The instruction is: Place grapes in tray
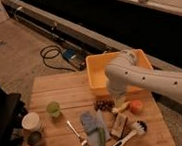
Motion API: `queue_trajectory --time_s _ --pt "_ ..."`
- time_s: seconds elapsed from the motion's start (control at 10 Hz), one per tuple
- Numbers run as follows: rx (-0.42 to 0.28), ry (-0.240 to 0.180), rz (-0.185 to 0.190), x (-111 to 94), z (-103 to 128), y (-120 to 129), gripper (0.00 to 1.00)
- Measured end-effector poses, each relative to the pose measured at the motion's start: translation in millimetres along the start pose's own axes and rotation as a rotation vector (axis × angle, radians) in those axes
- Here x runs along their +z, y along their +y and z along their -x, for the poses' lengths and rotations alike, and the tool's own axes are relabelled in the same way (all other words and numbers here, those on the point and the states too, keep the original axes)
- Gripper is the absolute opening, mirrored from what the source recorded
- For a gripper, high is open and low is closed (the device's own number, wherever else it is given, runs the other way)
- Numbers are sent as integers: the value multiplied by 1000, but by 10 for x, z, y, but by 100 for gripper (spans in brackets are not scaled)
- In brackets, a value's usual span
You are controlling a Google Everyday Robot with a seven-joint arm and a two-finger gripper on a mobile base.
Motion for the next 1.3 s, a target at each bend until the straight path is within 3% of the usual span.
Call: queue_trajectory --time_s 0.2,0.5,0.8,1.3 --pt "-36 -26 34 252 247 -89 65" --pt "-48 -38 31 421 273 -309 65" --pt "-48 -89 32 644 313 -474 65" --pt "-75 -159 33 1039 399 -526 65"
